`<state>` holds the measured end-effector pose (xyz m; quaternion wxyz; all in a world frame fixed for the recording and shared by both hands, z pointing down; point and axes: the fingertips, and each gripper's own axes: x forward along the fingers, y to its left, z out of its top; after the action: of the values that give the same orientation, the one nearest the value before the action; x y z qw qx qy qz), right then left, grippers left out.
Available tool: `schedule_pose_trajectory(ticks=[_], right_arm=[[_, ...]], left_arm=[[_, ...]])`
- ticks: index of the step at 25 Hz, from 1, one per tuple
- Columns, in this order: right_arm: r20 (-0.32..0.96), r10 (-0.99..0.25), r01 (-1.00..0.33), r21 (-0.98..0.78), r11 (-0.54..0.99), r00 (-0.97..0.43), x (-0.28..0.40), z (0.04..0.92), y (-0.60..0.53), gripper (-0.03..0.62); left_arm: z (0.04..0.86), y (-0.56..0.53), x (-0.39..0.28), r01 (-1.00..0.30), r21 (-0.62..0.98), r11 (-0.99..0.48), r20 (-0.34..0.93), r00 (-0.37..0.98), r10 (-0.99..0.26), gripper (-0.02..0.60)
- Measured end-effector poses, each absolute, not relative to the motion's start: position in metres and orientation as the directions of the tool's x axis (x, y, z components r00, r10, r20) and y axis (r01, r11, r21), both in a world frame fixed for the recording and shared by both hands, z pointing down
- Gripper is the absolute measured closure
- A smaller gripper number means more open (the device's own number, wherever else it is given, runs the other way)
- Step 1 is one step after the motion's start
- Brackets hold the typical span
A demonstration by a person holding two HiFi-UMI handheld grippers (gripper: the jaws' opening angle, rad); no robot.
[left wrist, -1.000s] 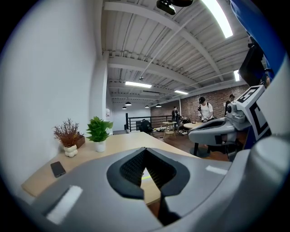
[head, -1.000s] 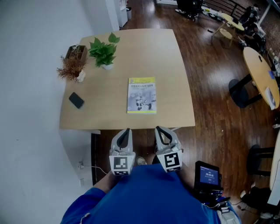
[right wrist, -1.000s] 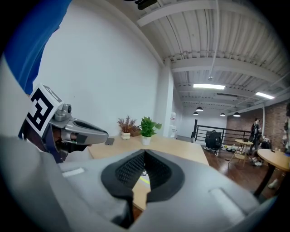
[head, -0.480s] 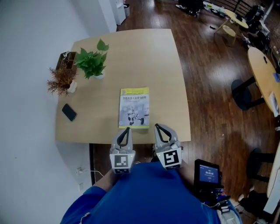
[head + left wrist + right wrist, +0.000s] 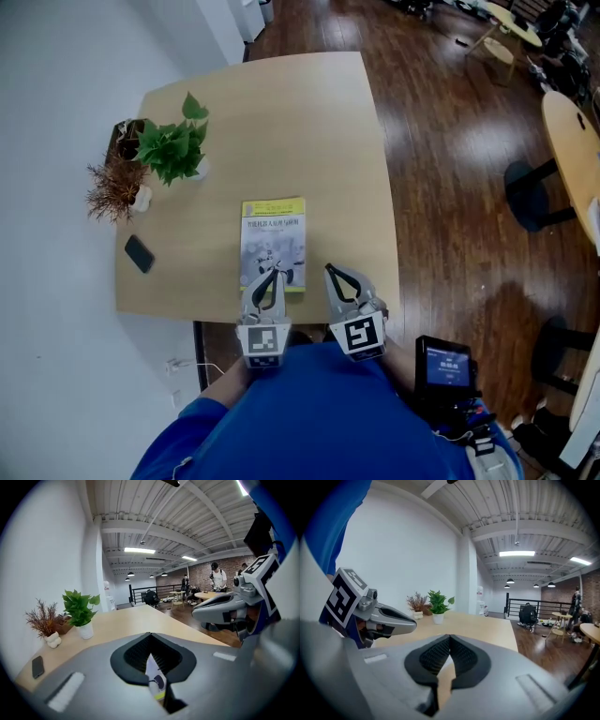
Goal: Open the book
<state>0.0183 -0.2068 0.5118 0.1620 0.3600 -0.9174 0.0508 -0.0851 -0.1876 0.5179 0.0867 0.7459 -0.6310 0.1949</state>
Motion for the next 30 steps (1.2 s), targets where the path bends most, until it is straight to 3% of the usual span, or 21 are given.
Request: schedule_pose_trajectory(ticks=[26, 30], right_arm=[[0.509, -0.584, -0.702, -0.059, 0.709, -0.633, 0.016, 0.59, -0.266, 0.591], [0.503, -0.59, -0.708, -0.066, 0.703, -0.632, 0.015, 0.595, -0.273, 0.591]], left_arm=[[0.62, -0.254, -0.058, -0.95, -0.066, -0.304, 0.653, 0.189, -0.733, 0.574], [0.629, -0.258, -0.063, -0.941, -0.118, -0.317, 0.675, 0.158, -0.72, 0.574]])
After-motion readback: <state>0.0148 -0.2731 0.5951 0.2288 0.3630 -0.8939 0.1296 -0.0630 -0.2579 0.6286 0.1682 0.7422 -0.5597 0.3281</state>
